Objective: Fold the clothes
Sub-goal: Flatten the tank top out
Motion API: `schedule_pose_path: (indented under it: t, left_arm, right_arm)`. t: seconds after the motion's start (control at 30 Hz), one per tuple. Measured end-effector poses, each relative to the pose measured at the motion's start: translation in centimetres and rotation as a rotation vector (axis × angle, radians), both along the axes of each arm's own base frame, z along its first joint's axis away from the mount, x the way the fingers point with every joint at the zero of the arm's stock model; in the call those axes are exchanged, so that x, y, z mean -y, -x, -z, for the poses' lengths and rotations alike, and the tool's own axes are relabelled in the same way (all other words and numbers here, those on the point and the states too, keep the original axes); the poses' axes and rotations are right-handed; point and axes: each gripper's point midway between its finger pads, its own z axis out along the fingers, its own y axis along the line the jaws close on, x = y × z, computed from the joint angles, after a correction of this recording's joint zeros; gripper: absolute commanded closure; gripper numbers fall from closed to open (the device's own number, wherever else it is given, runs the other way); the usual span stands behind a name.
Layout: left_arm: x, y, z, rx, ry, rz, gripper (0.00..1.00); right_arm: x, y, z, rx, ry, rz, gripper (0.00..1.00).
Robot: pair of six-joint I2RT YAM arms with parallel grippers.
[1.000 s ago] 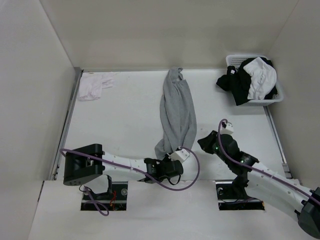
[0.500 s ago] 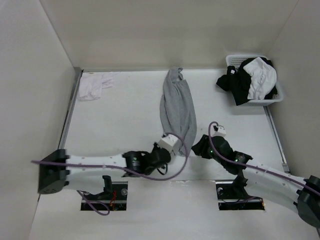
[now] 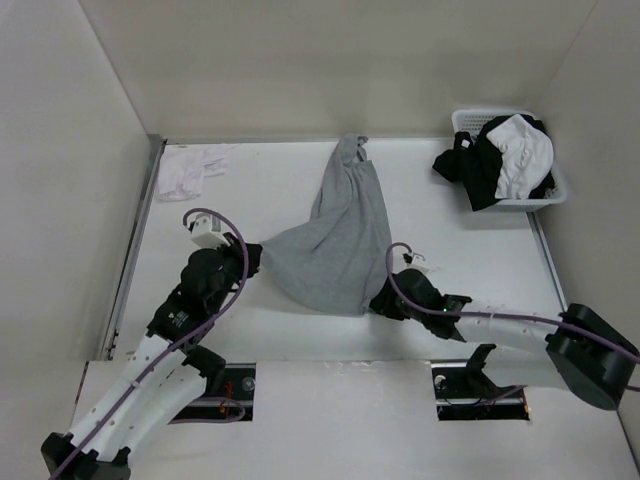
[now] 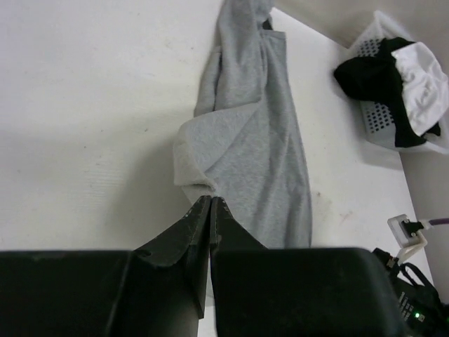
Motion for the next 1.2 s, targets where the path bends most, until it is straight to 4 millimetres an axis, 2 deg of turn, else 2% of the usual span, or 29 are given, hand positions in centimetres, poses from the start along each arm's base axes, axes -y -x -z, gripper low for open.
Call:
schedule_pose_path:
  t: [0.13,0.23,0.27,0.33,0.47,0.53,0.6,0.67,0.73,0.87,1.07,1.2]
  left_arm:
    - [-0.7,-0.7,1.4,-0.055,0.033,-0.024,0.99]
    - [-1.2,-0.9,1.2,-0.056,0.053,-0.033,0.99]
    - [-1.5,-0.9,1.1,-0.052,0.058,-0.040,0.99]
    - [-2.4,-1.0,0.5,-0.034,0.072,-0.073,0.99]
    - [-3.9,-1.2,-0.1,-0.006,0.096,-0.127,0.99]
    - [-4.3,-1.0,0.2,-0.010,0.103,-0.139,0.99]
    - [-4.4,-0.7,1.1,-0.032,0.103,-0.142,0.99]
    - [-4.3,-0.4,2.1,-0.057,0.099,-0.139,0.99]
    - [-4.3,-0.2,3.0,-0.083,0.094,-0.138,0.99]
    - [-4.0,0.0,3.4,-0.095,0.097,-0.122,0.99]
    - [-3.7,0.1,3.5,-0.099,0.104,-0.101,0.99]
    - [-3.6,0.2,3.5,-0.100,0.106,-0.096,0.99]
  right_arm:
    - [-1.4,-1.1,0.3,-0.009,-0.010,-0.001,0.78]
    - [-1.5,-1.9,-0.3,0.015,0.005,0.021,0.82]
    - [-1.4,-2.1,-0.6,0.024,0.014,0.029,0.83]
    - [-1.2,-2.2,-1.4,0.044,0.030,0.038,0.91]
    - [0.3,-1.5,-3.1,0.072,0.057,0.069,0.92]
    - [1.5,-1.0,-4.2,0.087,0.060,0.099,0.87]
    - [2.4,-0.6,-5.2,0.097,0.048,0.131,0.70]
    - [2.7,-0.1,-5.6,0.093,0.040,0.136,0.64]
    - [2.3,0.7,-5.2,0.071,0.043,0.114,0.60]
    - [2.2,2.0,-2.6,0.001,0.106,0.088,0.57]
    - [2.4,2.7,-0.6,-0.057,0.160,0.082,0.59]
    - [2.2,2.9,0.6,-0.091,0.187,0.076,0.65]
